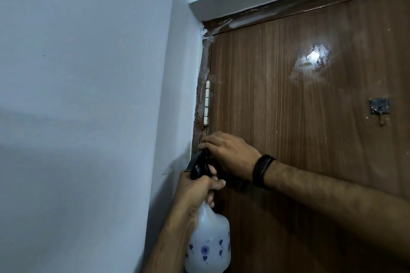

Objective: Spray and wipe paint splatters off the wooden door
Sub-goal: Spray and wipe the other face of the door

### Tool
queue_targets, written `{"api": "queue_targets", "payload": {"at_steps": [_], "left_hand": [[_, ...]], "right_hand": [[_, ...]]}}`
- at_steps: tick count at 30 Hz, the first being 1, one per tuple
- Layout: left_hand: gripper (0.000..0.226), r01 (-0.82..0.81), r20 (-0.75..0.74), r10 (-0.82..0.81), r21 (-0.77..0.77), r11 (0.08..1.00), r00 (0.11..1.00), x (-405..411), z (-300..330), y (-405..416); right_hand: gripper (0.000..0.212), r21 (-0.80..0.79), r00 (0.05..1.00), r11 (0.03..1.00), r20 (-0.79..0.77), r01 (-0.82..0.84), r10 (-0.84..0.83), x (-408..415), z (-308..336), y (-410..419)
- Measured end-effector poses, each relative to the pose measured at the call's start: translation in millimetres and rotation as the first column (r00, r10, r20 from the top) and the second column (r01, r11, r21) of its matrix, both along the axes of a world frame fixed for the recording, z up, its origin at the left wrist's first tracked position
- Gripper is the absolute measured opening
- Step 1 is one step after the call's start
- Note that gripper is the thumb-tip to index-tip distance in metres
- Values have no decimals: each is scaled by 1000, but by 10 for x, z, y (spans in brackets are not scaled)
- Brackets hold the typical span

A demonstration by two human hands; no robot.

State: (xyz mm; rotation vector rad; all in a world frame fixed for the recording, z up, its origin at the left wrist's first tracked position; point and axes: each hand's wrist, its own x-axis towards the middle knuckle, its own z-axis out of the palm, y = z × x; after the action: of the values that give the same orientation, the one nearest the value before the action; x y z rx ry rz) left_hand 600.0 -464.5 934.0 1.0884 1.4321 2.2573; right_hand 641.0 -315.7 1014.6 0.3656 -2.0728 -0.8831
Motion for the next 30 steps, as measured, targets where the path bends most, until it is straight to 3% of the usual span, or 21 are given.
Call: {"api": "queue_targets", "payload": {"at_steps": [3,7,14,18,22,30], "left_hand": [[23,-2,10,2,7,1000,1000,20,45,22],[23,-8,-8,8,21,1000,1000,25,177,35],[23,11,-42,-8,51,999,999,34,238,30],[22,5,-44,-3,43,999,999,66,360,88],[23,11,-65,-7,58,998,998,82,603,146],[23,-33,-123,46,104,994,991,84,941,196]], "right_hand": [[50,28,999,999,12,32,-32,13,111,3],[44,-66,995,997,-85,44,-49,24,436,-38],[29,-10,999,999,12,30,-30,184,171,-8],[42,-70,978,997,-206,23,-37,239,543,73],[38,-149,917,989,-394,-1,-59,269,1064,61],[36,-61,973,998,-233,-19,4,264,1068,73]]}}
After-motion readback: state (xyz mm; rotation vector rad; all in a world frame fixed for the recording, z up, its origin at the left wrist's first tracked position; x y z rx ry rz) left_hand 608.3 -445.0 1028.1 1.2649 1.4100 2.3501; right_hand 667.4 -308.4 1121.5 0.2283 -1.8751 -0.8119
